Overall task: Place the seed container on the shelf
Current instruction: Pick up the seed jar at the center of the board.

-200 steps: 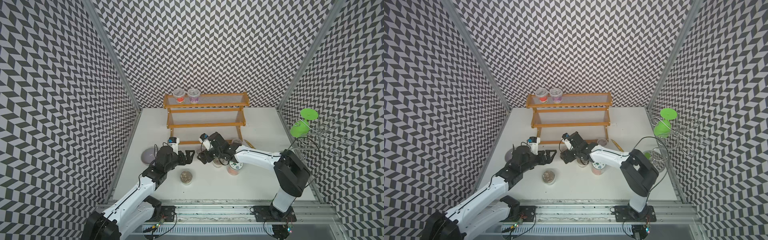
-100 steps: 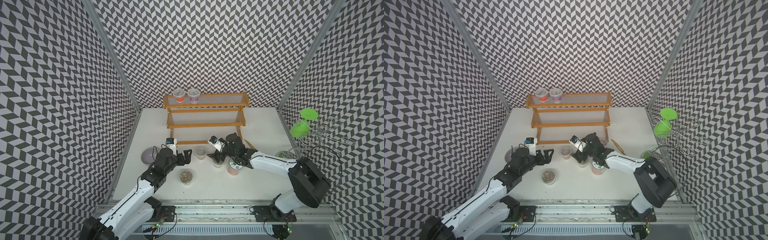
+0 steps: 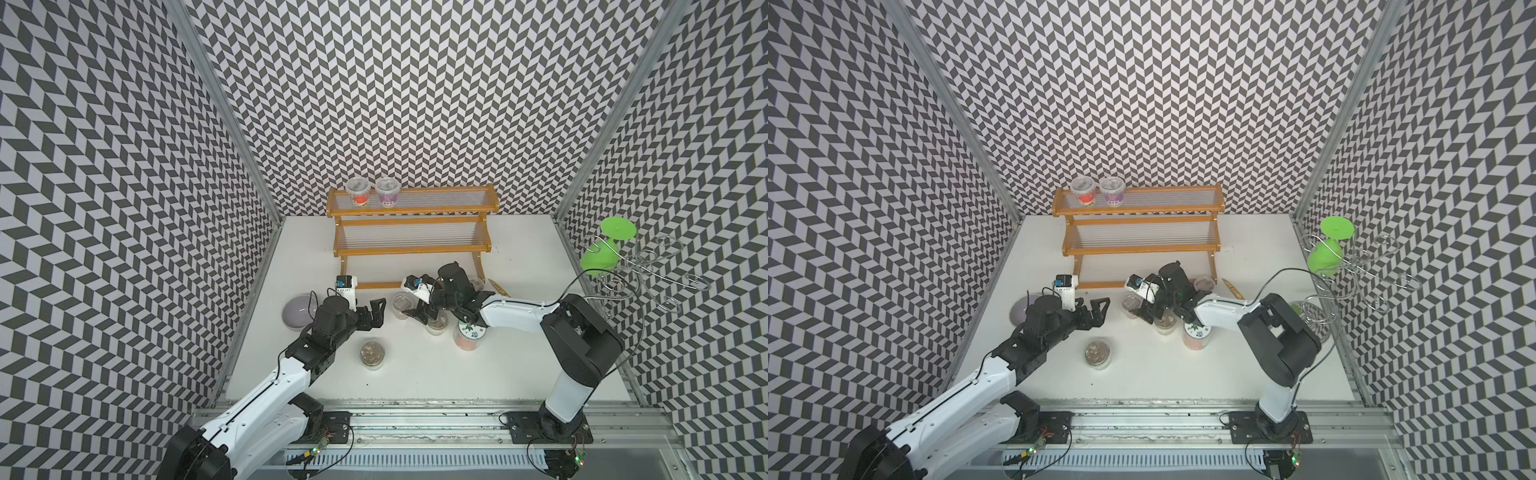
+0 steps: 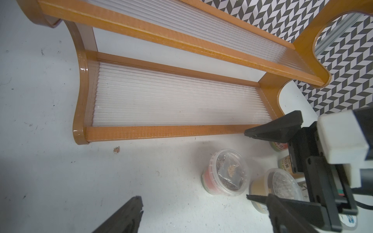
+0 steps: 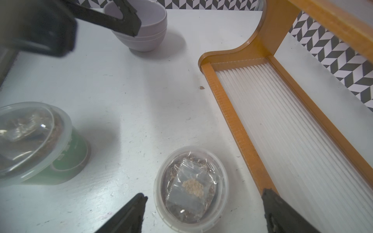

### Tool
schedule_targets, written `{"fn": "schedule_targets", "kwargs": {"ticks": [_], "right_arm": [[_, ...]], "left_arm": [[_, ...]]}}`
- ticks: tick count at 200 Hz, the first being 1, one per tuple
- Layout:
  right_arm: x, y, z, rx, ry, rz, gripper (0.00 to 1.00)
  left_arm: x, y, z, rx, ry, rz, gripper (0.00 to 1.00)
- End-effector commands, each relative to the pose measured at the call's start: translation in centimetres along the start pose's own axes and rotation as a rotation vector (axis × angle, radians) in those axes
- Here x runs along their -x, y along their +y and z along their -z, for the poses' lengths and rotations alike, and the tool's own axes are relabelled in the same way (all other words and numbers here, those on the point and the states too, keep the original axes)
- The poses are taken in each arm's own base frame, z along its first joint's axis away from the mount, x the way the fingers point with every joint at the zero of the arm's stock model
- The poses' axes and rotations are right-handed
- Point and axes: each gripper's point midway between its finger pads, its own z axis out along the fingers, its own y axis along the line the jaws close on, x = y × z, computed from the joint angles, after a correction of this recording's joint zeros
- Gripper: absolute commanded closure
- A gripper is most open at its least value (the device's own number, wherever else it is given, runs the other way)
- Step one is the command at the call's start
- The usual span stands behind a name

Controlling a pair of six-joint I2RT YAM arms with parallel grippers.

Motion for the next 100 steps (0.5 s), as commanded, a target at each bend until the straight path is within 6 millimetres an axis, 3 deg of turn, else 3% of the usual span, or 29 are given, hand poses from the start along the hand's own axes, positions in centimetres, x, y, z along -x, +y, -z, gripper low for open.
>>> {"fn": "schedule_targets", "kwargs": {"ticks": [1, 30, 100], "right_arm": [[1.5, 0.4, -0.5, 0.035, -0.06, 0.015, 0.04], [0.5, 0.2, -1.5, 0.044, -0.027, 0.001, 0.01], [-0.8, 0.4, -3.1, 0.085, 0.022, -0.029, 0.1]], "left_arm": [[0.0, -0.1, 0.0, -0.006, -0.012, -0.013, 0.0], [-0.1, 0.0, 0.1, -0.004, -0.01, -0.013, 0.0], [0.1, 0.0, 0.2, 0.0, -0.015, -0.024, 0.0]]}}
